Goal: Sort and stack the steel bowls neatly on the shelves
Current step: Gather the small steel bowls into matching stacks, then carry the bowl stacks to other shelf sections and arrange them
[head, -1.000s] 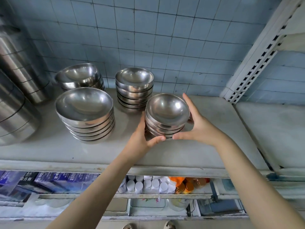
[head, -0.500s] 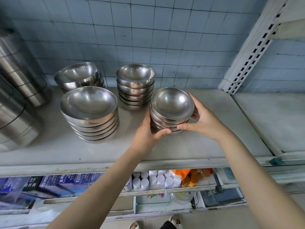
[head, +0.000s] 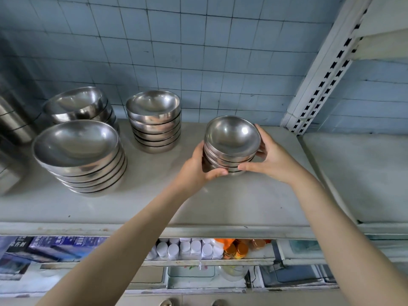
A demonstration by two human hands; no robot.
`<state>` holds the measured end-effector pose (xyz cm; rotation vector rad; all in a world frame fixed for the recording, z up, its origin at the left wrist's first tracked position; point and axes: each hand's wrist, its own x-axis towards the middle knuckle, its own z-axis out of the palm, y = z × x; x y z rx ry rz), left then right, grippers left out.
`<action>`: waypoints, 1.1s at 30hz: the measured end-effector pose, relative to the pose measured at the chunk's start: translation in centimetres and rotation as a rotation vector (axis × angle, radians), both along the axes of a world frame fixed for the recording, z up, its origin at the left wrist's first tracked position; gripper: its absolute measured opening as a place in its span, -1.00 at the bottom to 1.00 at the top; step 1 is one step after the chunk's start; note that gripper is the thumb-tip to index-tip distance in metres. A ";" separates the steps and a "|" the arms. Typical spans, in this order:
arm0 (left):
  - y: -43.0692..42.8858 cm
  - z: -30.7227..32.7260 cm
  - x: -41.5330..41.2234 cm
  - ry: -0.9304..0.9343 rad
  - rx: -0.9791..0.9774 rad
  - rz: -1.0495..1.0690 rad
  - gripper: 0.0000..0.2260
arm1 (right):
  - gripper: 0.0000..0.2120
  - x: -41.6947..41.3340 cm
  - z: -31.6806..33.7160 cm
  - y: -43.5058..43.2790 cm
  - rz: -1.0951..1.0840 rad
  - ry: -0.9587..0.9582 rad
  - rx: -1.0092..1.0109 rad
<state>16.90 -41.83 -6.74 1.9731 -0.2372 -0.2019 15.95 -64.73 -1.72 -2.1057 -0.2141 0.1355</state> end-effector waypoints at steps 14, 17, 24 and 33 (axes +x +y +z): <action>14.5 11.7 -10.8 -0.868 0.704 0.214 -0.50 | -0.46 -3.1 9.6 12.2 0.182 -0.770 -0.221; 20.4 13.7 -13.3 -0.922 0.732 0.327 -0.53 | -0.49 -4.0 10.6 18.8 0.274 -0.820 -0.165; 36.5 15.0 -17.8 -0.899 0.709 0.527 -0.52 | -0.60 -5.2 10.1 34.7 0.292 -0.773 0.070; 44.3 10.5 -13.8 -0.527 0.090 0.500 -0.21 | -0.29 -4.8 6.1 46.9 0.201 -0.268 0.461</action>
